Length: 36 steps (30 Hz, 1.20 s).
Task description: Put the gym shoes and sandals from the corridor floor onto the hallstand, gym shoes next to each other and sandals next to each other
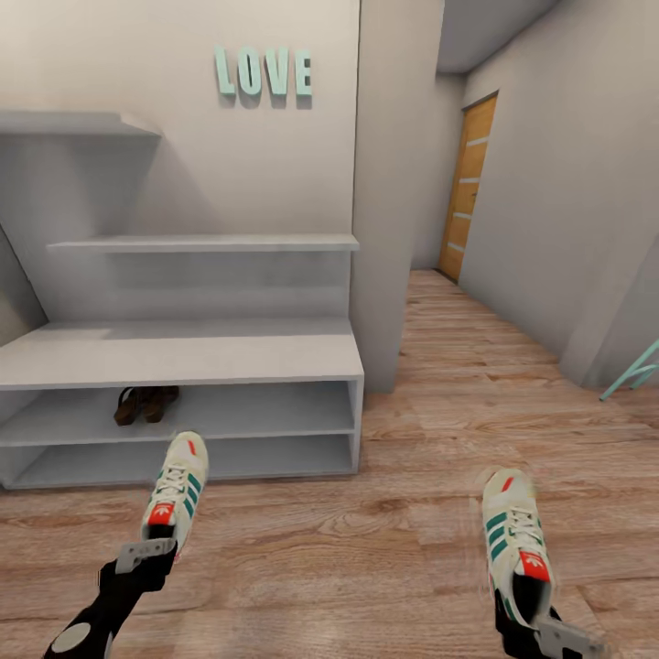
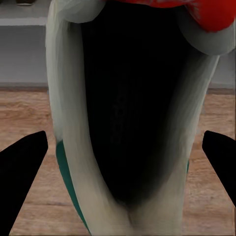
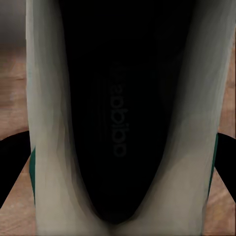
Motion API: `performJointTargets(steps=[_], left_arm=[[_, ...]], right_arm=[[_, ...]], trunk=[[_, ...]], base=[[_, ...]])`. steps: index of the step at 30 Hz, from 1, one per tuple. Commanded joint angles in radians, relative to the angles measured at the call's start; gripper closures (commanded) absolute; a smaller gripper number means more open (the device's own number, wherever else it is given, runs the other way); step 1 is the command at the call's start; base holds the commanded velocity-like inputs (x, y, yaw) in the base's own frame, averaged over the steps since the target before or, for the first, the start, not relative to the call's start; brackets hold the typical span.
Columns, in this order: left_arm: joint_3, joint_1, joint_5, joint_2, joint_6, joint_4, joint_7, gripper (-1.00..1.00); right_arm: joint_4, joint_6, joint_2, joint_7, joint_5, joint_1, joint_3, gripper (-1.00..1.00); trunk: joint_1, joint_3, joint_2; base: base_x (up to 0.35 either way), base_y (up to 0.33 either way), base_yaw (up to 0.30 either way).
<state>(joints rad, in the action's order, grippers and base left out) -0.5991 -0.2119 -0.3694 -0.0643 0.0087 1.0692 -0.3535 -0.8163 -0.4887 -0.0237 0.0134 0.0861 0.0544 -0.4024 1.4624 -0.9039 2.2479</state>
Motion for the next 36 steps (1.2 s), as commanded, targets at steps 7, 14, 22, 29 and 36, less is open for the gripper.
performJointTargets(steps=[7, 14, 22, 29, 36], left_arm=[[0.083, -0.070, -0.070, -0.005, 0.213, -0.004, -0.005, 1.00], [0.388, -0.382, -0.070, -0.037, 0.631, -0.144, 0.135, 1.00], [0.381, -0.589, -0.064, -0.039, 0.676, -0.420, 0.174, 1.00], [0.304, -0.643, -0.039, -0.035, 0.652, -0.534, 0.223, 1.00], [0.302, -0.641, -0.038, -0.034, 0.645, -0.460, 0.226, 1.00]], right_arm=[[-0.115, 0.003, 0.059, 0.007, 0.016, 0.001, -0.170, 1.00], [-0.144, 0.232, 0.227, 0.005, -0.072, 0.001, -0.390, 1.00], [-0.144, 0.298, 0.269, 0.005, -0.086, 0.001, -0.414, 1.00], [-0.148, 0.301, 0.266, 0.008, -0.089, 0.001, -0.407, 1.00], [-0.148, 0.299, 0.263, 0.024, -0.088, 0.001, -0.405, 1.00]], trunk=[[0.000, -0.001, 0.000], [0.000, -0.001, 0.000], [0.000, -0.001, 0.000], [0.000, -0.001, 0.000], [0.000, -0.001, 0.000]], base=[[0.000, 0.000, 0.000], [0.000, 0.000, 0.000], [0.000, 0.000, 0.000], [0.000, 0.000, 0.000], [0.000, 0.000, 0.000]])
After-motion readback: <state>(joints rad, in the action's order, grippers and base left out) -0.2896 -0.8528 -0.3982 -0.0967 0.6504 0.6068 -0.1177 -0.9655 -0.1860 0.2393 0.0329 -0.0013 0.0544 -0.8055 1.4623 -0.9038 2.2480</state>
